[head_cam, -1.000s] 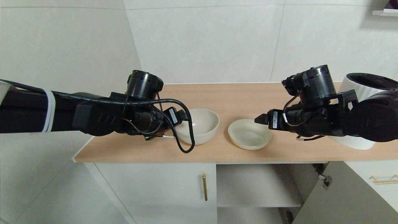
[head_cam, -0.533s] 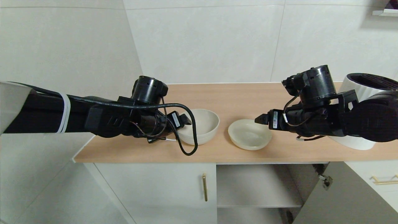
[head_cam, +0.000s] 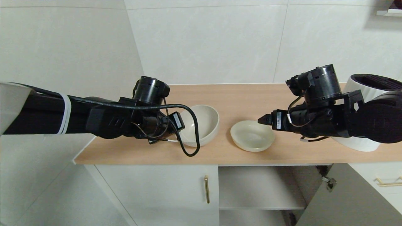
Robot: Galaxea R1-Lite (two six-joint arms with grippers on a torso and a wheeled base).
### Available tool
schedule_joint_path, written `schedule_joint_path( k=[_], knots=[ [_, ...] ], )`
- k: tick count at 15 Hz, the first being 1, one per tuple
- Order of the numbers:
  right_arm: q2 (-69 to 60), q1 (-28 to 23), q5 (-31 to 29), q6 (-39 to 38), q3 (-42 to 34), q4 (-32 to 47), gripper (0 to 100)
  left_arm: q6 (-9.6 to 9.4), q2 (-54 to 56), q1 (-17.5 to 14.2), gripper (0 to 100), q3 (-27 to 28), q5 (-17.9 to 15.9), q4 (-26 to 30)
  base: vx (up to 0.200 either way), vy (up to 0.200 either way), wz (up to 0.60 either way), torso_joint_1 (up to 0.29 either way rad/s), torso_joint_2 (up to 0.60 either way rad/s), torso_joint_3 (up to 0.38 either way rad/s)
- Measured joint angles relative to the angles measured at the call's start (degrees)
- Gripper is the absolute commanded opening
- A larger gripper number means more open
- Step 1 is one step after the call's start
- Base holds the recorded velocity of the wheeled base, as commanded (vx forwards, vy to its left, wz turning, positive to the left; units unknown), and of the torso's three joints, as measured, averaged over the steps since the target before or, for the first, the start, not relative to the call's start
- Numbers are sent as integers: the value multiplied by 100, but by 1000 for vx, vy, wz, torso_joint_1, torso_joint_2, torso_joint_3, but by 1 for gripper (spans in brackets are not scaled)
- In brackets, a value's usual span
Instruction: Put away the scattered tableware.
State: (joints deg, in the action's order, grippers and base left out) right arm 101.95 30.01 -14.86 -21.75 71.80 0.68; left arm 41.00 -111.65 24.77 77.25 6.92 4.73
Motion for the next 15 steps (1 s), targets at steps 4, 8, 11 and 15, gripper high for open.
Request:
schedule_joint_path(
  k=[4, 8, 11, 15],
  knots=[
    [-5, 2, 0, 2, 0, 11, 100, 2, 35, -7, 0, 0, -6, 5, 0, 0, 0, 0, 0, 0],
    [116, 2, -205, 13, 0, 13, 100, 2, 121, -5, 0, -13, -12, 17, 0, 0, 0, 0, 0, 0],
    [299, 5, -473, 32, 22, 2, 100, -6, 219, 0, 0, -44, -30, 55, 0, 0, 0, 0, 0, 0],
    [631, 27, -745, 65, 105, -76, 100, -30, 341, 0, 0, -62, -52, 154, 0, 0, 0, 0, 0, 0]
  ],
)
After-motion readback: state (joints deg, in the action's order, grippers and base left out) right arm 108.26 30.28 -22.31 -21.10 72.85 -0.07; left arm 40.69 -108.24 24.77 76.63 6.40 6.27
